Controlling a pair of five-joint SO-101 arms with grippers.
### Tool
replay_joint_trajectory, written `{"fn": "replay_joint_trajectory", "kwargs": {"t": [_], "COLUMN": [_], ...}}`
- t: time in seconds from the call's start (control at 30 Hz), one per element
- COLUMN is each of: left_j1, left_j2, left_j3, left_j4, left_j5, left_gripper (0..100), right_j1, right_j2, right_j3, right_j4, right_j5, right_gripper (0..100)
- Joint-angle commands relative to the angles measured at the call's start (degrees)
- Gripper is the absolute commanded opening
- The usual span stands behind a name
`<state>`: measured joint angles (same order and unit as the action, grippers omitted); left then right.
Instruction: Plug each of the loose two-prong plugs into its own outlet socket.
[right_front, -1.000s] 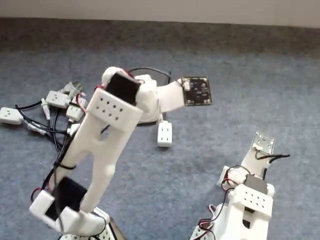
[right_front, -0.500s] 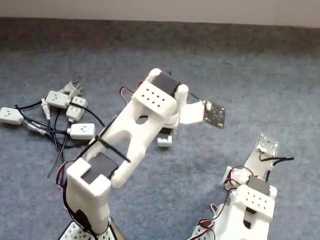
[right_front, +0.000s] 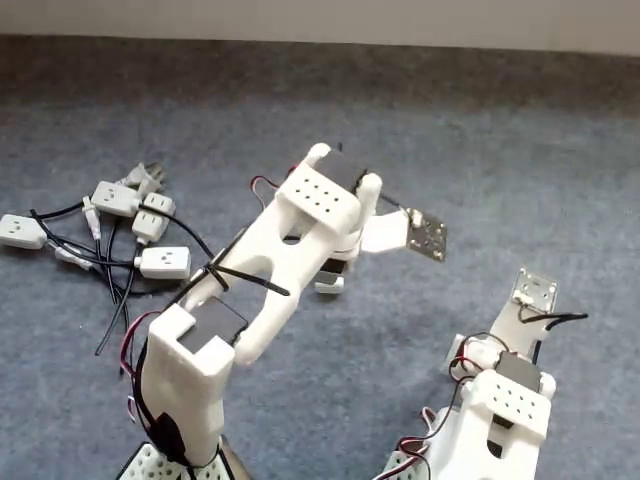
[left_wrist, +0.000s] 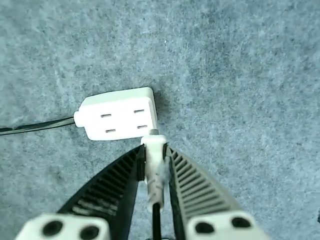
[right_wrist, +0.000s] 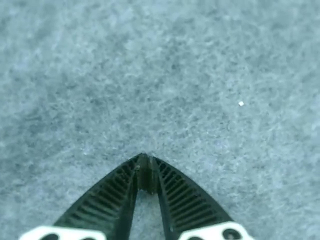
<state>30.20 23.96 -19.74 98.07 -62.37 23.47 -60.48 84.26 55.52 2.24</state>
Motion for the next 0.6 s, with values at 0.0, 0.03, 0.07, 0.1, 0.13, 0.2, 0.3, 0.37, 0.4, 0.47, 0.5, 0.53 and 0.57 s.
{"fn": "replay_joint_trajectory", "kwargs": {"t": [0.0,0.03,0.07,0.1,0.13,0.2,0.3,0.37,0.4,0.47,0.5,0.53,0.57], "left_j1": [1.9,1.9,1.8,1.8,1.8,1.5,-0.2,-0.9,-1.3,-1.3,-1.2,-1.2,-1.2], "left_j2": [-0.4,-0.6,-0.7,-0.8,-0.7,-0.2,0.7,1.6,2.0,3.0,3.4,3.6,3.7], "left_j3": [-1.7,-2.0,-2.0,-2.1,-2.0,-1.5,-0.4,-0.1,0.0,0.0,0.0,-0.1,0.0], "left_j4": [-0.4,-0.9,-1.0,-1.4,-2.3,-4.3,-6.8,-8.5,-9.1,-9.2,-9.1,-9.0,-9.0], "left_j5": [-0.4,-0.3,-0.3,-0.2,-0.1,-0.1,-0.1,-0.1,-0.1,-0.1,-0.1,-0.1,-0.1], "left_gripper": [1,1,1,1,1,1,1,1,1,1,1,1,1], "right_j1": [0.6,0.6,0.6,0.6,0.6,0.6,0.6,0.5,0.4,-0.6,-1.3,-1.6,-1.8], "right_j2": [-0.3,-0.3,-0.3,-0.3,-0.3,-0.3,-0.3,-0.3,-0.3,-0.3,-0.3,-0.3,-0.3], "right_j3": [-0.2,-0.1,-0.1,-0.1,-0.1,-0.1,-0.1,-0.1,-0.1,-0.1,-0.1,-0.1,-0.1], "right_j4": [-0.9,-0.9,-0.9,-0.9,-0.9,-0.9,-1.0,-1.0,-1.0,-1.0,-1.0,-1.0,-1.0], "right_j5": [1.2,1.3,1.3,1.3,1.3,1.3,1.3,1.3,1.3,1.3,1.3,1.3,1.3], "right_gripper": [0.7,0.7,0.7,0.7,0.7,0.7,0.7,0.7,0.7,0.7,0.7,0.7,0.7]}}
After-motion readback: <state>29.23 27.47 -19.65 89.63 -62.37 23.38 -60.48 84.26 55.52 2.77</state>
